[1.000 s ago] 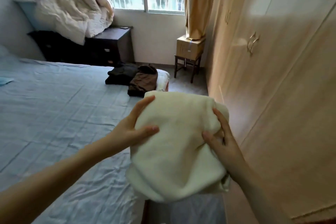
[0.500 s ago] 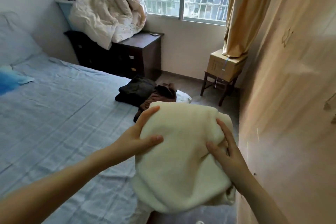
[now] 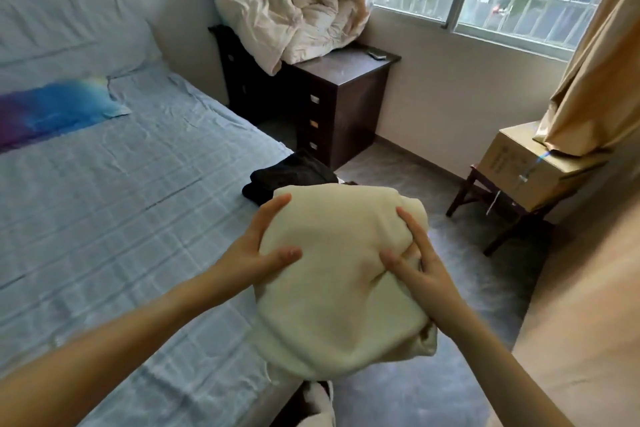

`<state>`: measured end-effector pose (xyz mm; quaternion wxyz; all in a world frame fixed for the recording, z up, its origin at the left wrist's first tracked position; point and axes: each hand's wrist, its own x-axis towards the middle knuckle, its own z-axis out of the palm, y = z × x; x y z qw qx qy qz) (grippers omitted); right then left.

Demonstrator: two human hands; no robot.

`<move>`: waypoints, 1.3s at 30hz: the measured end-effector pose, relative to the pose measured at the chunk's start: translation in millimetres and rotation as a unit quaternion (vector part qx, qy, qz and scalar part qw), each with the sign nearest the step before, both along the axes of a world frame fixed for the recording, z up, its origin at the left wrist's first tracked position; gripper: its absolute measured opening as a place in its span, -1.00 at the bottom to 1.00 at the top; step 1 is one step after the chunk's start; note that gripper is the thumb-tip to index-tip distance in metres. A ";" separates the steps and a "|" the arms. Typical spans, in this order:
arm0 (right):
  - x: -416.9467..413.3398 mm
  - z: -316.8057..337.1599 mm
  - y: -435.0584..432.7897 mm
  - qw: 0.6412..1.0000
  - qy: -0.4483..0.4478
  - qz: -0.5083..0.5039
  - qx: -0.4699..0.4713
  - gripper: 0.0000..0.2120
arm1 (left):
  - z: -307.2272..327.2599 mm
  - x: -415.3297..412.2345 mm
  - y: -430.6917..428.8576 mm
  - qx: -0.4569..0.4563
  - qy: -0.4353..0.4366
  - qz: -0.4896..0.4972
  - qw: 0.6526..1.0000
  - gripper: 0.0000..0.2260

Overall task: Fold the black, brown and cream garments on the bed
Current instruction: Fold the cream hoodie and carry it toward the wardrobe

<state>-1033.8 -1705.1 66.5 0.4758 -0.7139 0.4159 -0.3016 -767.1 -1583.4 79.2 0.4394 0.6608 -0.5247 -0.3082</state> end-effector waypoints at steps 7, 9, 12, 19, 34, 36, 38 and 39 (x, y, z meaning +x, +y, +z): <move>78.5 -30.9 -149.2 0.995 0.016 0.096 0.037 -0.37 | -39.4 55.2 -107.2 0.011 0.032 0.076 0.997 -0.26; 100.1 -33.7 -183.0 0.991 0.018 0.126 0.045 -0.38 | -47.9 68.3 -129.4 0.011 0.039 0.102 0.994 -0.25; 128.6 -42.7 -233.3 0.983 0.033 0.168 0.068 -0.38 | -63.4 81.6 -158.6 0.014 0.059 0.139 0.988 -0.24; 174.4 -90.9 -320.9 0.957 0.074 0.261 0.101 -0.32 | -115.9 85.7 -205.1 0.029 0.109 0.227 0.967 -0.23; 191.7 -248.7 -432.3 0.931 0.116 0.323 0.126 -0.38 | -286.5 56.8 -296.7 0.055 0.165 0.310 0.934 -0.27; 192.9 -267.6 -440.2 0.933 0.116 0.318 0.121 -0.39 | -305.7 60.8 -307.2 0.054 0.162 0.308 0.936 -0.28; 195.4 -282.9 -445.8 0.936 0.112 0.313 0.118 -0.40 | -323.1 67.1 -314.0 0.051 0.156 0.307 0.937 -0.28; 197.5 -288.7 -447.8 0.938 0.107 0.311 0.113 -0.41 | -330.4 70.2 -315.7 0.047 0.154 0.309 0.937 -0.28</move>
